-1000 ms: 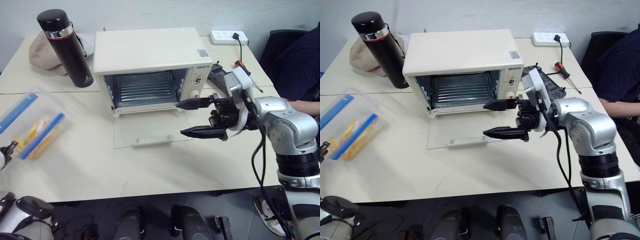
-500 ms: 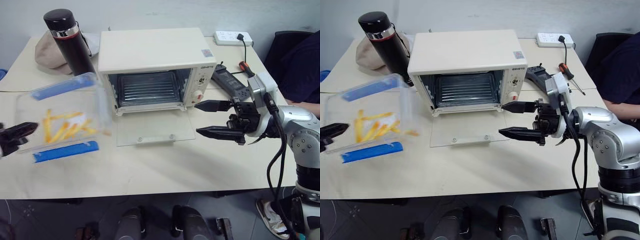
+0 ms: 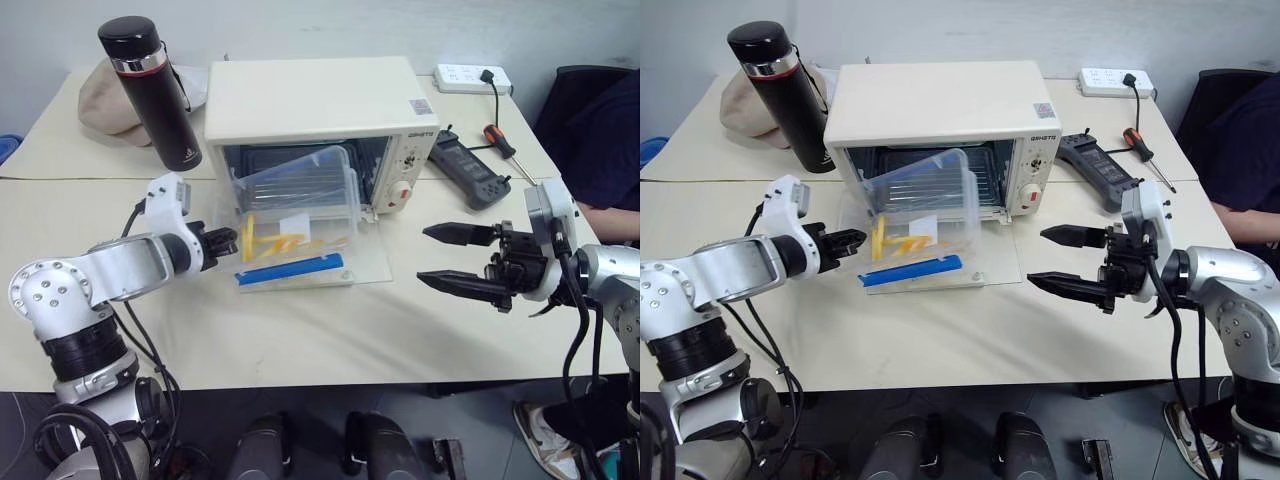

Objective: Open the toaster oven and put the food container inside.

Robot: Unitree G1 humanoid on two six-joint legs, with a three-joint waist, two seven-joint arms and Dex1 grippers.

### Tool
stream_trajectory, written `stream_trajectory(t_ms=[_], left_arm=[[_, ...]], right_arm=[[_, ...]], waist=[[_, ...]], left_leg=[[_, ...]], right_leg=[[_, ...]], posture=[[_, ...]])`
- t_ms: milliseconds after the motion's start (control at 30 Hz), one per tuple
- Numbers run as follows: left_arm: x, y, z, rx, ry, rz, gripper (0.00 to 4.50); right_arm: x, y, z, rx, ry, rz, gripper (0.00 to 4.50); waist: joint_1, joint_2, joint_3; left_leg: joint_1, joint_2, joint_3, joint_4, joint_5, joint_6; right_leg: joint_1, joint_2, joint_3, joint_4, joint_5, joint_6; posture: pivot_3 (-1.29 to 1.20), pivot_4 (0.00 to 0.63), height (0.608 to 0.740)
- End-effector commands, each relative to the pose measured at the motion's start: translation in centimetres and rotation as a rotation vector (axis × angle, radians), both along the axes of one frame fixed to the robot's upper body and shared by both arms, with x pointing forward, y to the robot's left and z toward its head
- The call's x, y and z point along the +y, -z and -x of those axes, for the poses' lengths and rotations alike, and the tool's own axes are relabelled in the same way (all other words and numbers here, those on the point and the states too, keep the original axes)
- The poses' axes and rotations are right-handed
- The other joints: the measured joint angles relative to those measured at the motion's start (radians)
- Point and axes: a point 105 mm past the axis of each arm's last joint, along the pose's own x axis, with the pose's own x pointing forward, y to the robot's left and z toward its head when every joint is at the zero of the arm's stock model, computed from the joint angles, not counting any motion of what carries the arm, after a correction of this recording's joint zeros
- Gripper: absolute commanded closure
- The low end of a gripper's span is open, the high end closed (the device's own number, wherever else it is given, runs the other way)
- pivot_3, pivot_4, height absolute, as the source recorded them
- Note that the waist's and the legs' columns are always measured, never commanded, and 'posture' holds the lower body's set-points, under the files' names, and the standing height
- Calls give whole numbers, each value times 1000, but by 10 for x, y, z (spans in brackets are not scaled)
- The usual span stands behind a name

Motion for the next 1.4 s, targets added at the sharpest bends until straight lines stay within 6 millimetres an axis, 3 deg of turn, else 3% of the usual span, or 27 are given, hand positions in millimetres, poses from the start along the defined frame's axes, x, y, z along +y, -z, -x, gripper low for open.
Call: stream_trajectory(t_ms=[33,167,400,600,733,800,867,933,1033,1200,1300,1400], left_arm=[[-15,-16,-8,-28,12,-3,4416],[-24,-14,-15,5,7,-46,4416],[-22,-32,-22,-46,-30,-16,2334],[-4,-58,-14,-151,-61,46,2334],[10,-88,8,-297,25,179,2334],[21,-94,22,-350,93,232,2288],[26,-94,38,-384,209,270,2874],[18,-91,53,-401,353,257,3461],[1,-71,73,-367,559,147,4385],[-10,-16,74,-300,761,-145,4500],[-11,8,68,-282,830,-250,4500],[-22,17,51,-329,822,-256,4500]], right_arm=[[-2,-12,9,-81,-8,22,0],[-1,-10,9,-92,6,20,0],[3,-8,9,-105,22,24,0],[2,-5,7,-92,33,35,0],[5,1,7,-57,17,42,0],[8,2,8,-33,-3,27,389],[14,3,11,-13,-36,20,875],[20,6,12,0,-65,21,1556],[29,13,13,9,-105,47,2579],[45,34,14,49,-162,91,4322],[56,42,7,35,-162,100,4453],[76,48,-14,-17,-79,86,4453]], waist=[[3,0,0],[3,0,0],[2,0,0],[1,0,0],[-2,0,0],[-2,0,0],[-4,1,0],[-3,1,0],[3,1,0],[0,4,0],[-1,4,0],[-5,5,0]], left_leg=[[0,0,0,2,0,0],[1,1,-2,5,-4,-4],[1,3,-2,5,-3,-1],[1,4,-2,6,-3,-1],[1,5,-2,5,-3,-2],[1,5,-2,5,-4,-2],[2,6,0,5,-4,-3],[2,6,0,5,-4,-3],[2,6,0,5,-8,-9],[2,7,2,2,-10,-11],[1,10,5,-2,-10,-12],[0,11,9,-5,-9,-12]], right_leg=[[0,0,0,0,0,0],[5,0,-2,0,0,0],[6,4,-2,-3,0,0],[6,5,-1,-4,0,0],[6,6,-1,-4,0,0],[6,6,-1,-4,0,0],[6,7,0,-4,0,-1],[6,8,0,-4,-1,-1],[6,10,0,-6,-1,-2],[4,10,2,-10,1,-4],[0,11,4,-11,1,-6],[-6,12,7,-9,1,-7]], posture=[[0,150,740],[0,150,740],[0,150,740],[0,150,740],[0,150,740],[0,150,740],[0,150,740],[0,150,740],[0,150,740],[0,150,740],[0,150,740],[0,150,740]])
